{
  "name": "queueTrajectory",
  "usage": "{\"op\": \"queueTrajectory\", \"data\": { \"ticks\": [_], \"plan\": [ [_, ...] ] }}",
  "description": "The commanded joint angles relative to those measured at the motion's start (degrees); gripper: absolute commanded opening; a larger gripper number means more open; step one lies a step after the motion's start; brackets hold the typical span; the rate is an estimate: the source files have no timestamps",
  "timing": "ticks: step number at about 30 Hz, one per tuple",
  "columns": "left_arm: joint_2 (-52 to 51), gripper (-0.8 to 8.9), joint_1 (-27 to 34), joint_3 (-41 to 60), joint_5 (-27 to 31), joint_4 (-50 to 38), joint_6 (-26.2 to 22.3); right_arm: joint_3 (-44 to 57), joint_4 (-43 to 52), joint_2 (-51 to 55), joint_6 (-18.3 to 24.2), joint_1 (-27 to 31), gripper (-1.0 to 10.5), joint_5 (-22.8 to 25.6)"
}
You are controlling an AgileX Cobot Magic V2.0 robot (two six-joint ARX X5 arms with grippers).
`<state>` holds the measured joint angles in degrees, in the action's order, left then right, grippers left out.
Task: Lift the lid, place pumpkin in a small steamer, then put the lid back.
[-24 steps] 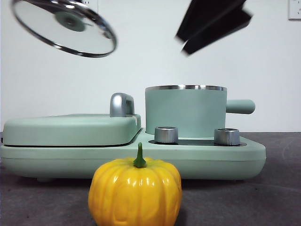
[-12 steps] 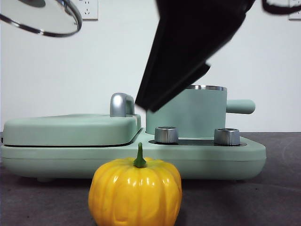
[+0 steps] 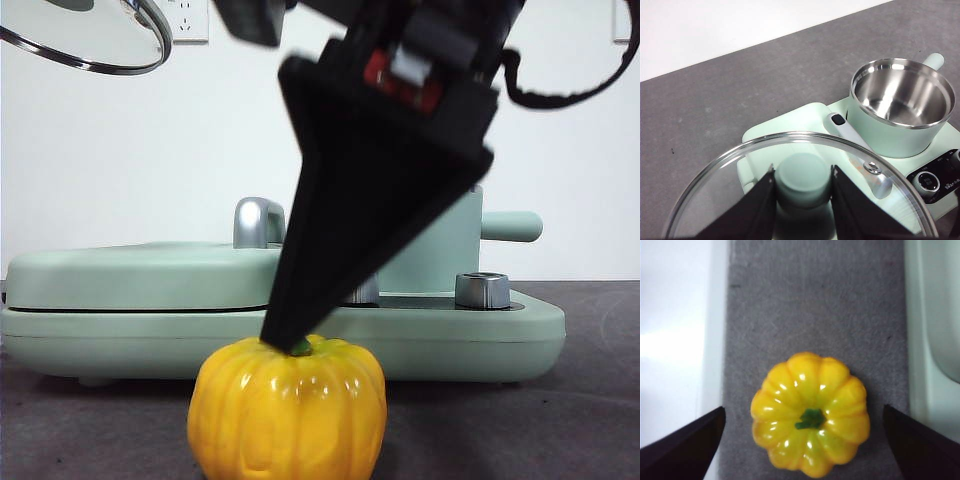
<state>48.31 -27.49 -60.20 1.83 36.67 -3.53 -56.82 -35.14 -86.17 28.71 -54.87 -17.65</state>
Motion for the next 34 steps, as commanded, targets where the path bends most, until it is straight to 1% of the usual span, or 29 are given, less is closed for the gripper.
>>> {"op": "queueTrajectory", "data": {
  "ticks": [1,10,12,15,20,25,31,34],
  "plan": [
    [0.04,0.1,0.07,-0.83,0.17,-1.88,-0.04,-0.81,0.76,-2.34,0.83,-0.87,5.0,0.17],
    [0.04,0.1,0.26,-0.81,0.37,-1.95,-0.07,-0.81,2.62,-6.16,0.83,-0.87,5.0,1.38],
    [0.04,0.1,0.26,-0.81,0.37,-1.95,-0.04,-0.81,2.54,-6.4,0.68,-0.87,4.8,1.44],
    [0.04,0.1,0.26,-0.81,0.37,-1.95,-0.04,-0.81,2.27,-6.4,0.59,-0.9,4.1,1.55],
    [0.04,0.1,0.26,-0.81,1.07,-1.92,-0.04,-0.81,0.76,-6.4,0.13,-0.87,3.7,1.49],
    [0.04,0.1,0.26,-0.81,1.25,-1.95,-0.02,-1.05,-2.82,-5.25,-3.61,-0.83,3.6,0.98],
    [0.04,0.1,0.26,-0.81,1.25,-1.95,-0.04,-1.31,-6.34,0.74,-8.57,-0.83,3.7,0.55],
    [0.04,0.1,0.26,-0.81,1.25,-1.95,-0.04,-1.38,-7.04,4.83,-12.72,-0.35,3.7,1.49]
  ]
}}
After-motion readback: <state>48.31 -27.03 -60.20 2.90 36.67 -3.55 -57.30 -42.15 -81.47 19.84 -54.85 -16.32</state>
